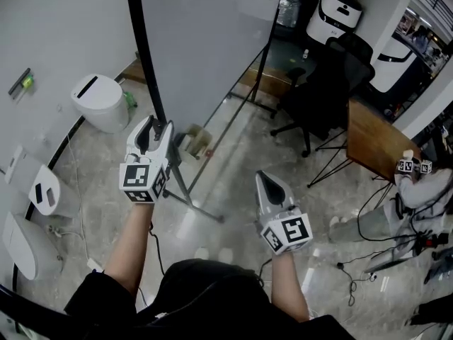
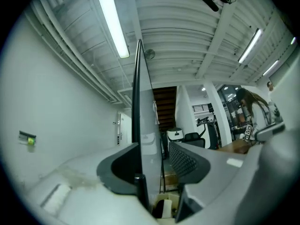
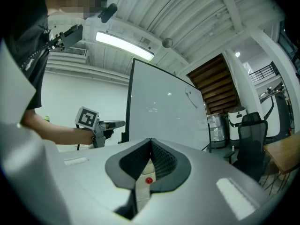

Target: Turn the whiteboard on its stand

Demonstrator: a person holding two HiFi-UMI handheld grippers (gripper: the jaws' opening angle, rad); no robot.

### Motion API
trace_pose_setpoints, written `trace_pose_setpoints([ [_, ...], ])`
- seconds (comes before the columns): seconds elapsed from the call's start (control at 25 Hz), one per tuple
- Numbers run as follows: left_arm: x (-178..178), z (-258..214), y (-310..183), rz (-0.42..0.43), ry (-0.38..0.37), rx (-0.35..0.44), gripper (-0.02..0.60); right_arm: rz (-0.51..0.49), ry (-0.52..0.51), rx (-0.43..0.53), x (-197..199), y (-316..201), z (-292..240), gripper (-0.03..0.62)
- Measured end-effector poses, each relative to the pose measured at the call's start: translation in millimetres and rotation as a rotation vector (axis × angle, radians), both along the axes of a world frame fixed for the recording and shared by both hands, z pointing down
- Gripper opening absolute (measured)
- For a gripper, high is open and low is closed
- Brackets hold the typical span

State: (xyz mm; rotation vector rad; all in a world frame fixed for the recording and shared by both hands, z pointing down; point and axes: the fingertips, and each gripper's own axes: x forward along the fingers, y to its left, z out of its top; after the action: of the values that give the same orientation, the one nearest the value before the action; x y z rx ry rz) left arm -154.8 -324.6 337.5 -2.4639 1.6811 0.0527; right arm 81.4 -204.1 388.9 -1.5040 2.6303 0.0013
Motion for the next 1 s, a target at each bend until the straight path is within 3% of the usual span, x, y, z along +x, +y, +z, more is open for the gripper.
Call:
trace_pose_setpoints([
  [0.24, 44.8, -18.6, 17.5, 0.112, 0.037, 0.020, 0.157, 0.016, 0.003, 0.015, 5.1, 4.4, -7.0, 0.009],
  [0.56, 113.5, 9.4, 43.6, 0.261, 0.072, -0.053, 0.056, 0.049, 0.012, 0.016, 16.8, 10.8, -8.3, 0.009],
  [1.0, 172.3, 40.9, 71.6, 0.393, 0.076, -0.140, 0.005, 0.084, 0.034, 0.001, 29.9, 15.5, -5.5, 0.009],
])
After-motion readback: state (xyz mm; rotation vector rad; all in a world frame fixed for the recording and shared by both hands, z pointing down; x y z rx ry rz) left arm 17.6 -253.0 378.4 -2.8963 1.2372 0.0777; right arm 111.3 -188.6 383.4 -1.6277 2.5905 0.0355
